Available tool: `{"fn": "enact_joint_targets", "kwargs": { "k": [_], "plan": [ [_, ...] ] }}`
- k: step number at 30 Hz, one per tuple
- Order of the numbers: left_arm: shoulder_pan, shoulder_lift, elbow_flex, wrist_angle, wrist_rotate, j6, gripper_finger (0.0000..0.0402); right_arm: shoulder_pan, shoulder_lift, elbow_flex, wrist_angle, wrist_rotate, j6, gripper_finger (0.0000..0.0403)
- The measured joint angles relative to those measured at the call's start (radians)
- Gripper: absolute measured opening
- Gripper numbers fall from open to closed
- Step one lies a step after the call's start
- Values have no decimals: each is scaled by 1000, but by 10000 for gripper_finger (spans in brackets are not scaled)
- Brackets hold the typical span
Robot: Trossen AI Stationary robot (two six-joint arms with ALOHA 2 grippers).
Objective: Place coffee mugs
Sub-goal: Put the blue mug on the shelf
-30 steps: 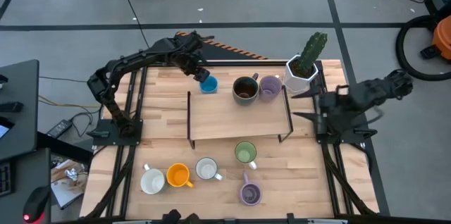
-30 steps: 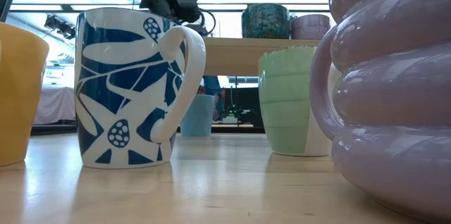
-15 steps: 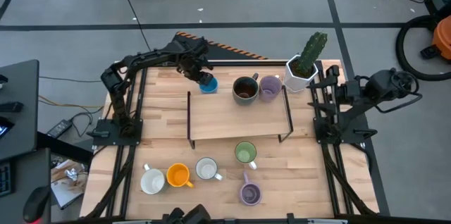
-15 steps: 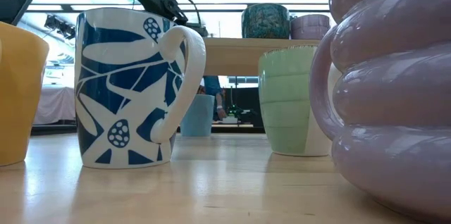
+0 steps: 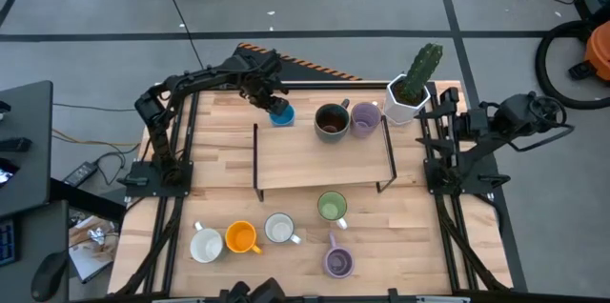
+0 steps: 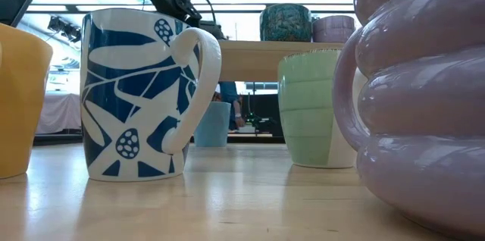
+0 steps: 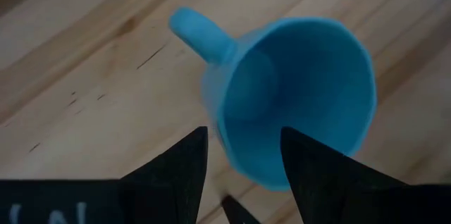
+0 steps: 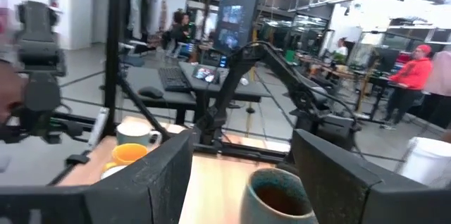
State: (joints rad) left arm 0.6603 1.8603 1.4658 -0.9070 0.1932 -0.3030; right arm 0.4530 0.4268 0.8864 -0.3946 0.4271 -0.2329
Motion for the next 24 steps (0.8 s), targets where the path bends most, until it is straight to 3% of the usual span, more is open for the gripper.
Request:
{"fn": "enact_joint_targets", "kwargs": {
  "k": [5,24],
  "plan": [
    [-15,3,0,5,-52,27,185,0,41,0,5,-7,19,249],
    [-14,10,0,-5,-77,47,144,0,151,0,70,-3,16,249]
  ]
}}
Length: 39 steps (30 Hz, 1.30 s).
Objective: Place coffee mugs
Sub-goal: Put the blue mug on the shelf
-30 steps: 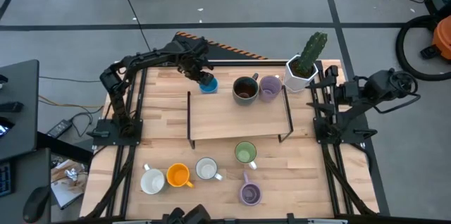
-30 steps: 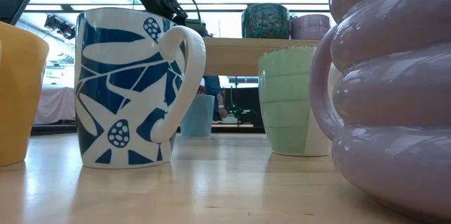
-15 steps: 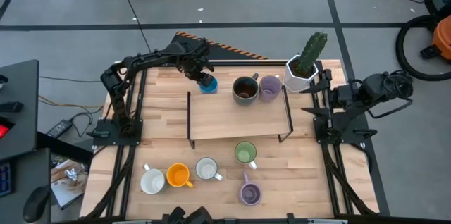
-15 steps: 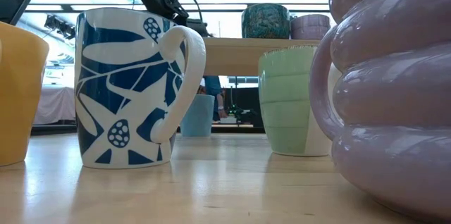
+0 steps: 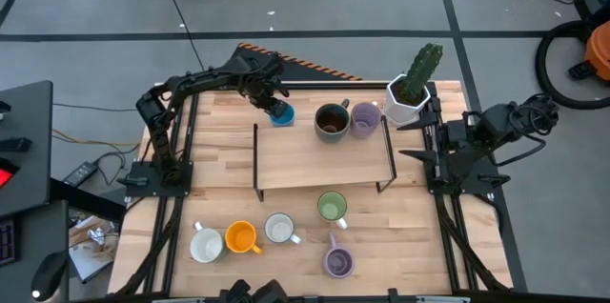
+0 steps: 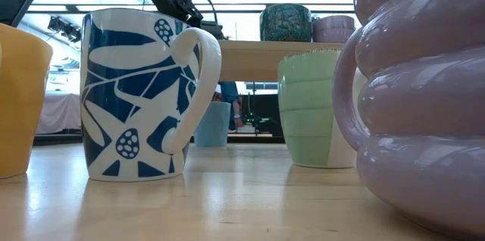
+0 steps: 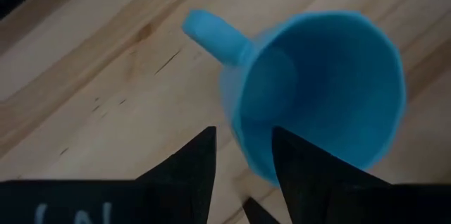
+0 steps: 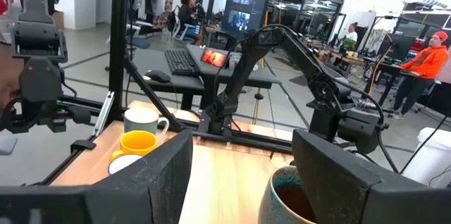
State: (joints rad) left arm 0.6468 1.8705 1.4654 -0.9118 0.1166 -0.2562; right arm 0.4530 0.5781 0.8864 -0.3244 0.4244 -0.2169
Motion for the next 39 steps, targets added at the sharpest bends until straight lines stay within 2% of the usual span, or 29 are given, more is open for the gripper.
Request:
{"fn": "enact_joint_targets", "kwargs": {
  "k": [10,24,33,39],
  "plan": [
    [-5,34,-1,8,23,2,131,0,0,0,2,0,4,249],
    [-10,35,-1,31,26,-18,24,0,0,0,1,-6,4,249],
    [-11,36,-1,52,35,-37,23,0,0,0,-1,-8,4,249],
    [-11,36,46,25,38,-12,23,0,0,0,0,-8,4,249]
  ]
}}
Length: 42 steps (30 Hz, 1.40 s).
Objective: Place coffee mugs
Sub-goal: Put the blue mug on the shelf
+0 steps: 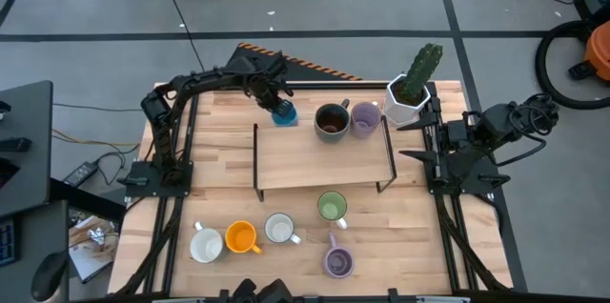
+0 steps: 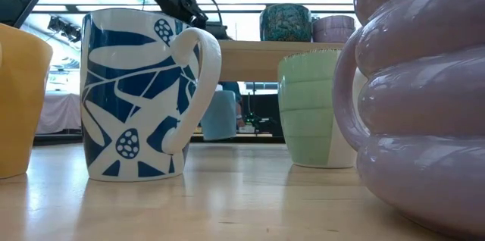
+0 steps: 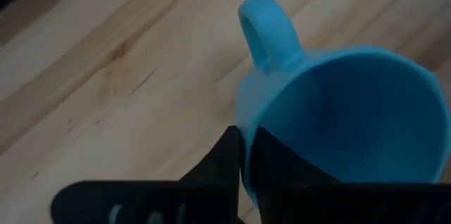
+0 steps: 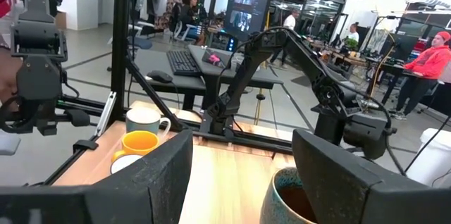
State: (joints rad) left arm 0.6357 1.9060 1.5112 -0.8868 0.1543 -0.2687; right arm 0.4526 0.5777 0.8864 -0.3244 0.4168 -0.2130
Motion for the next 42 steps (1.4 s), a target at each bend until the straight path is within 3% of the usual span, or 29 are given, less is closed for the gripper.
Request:
{"fn": "enact_joint_targets", "kwargs": {
  "k": [11,33,42],
  "plan": [
    [-5,-1,170,-77,-52,80,23,0,0,0,2,0,27,249],
    [-28,-2,459,-247,-57,145,23,0,0,0,19,-1,24,249],
    [-46,-4,626,-443,-65,172,23,0,0,0,19,-1,23,249]
  ]
}}
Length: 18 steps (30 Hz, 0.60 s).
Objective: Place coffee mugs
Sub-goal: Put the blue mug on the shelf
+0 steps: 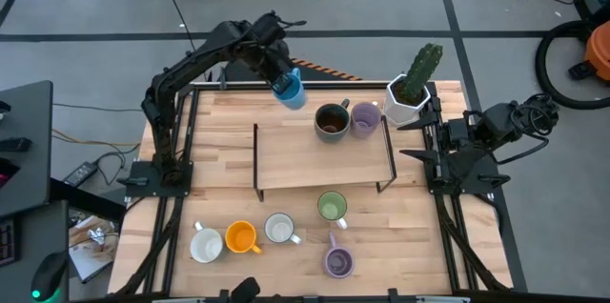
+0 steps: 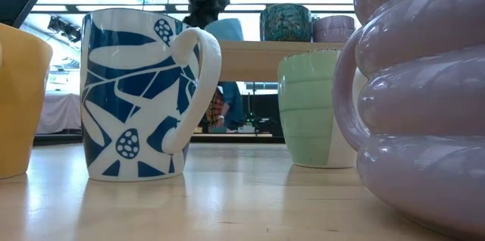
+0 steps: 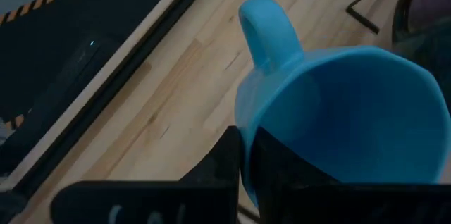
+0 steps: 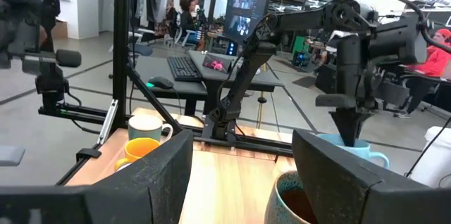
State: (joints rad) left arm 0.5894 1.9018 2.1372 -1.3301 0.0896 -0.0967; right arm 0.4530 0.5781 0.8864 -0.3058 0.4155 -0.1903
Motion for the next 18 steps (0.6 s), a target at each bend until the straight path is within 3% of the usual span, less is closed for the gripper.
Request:
{"fn": "enact_joint_targets", "kwargs": {
  "k": [8,18],
  "plan": [
    [-97,1,21,-119,-4,-23,23,0,5,0,14,-2,0,249],
    [-173,3,9,-118,-8,-103,23,0,6,0,27,-25,-3,249]
  ]
}}
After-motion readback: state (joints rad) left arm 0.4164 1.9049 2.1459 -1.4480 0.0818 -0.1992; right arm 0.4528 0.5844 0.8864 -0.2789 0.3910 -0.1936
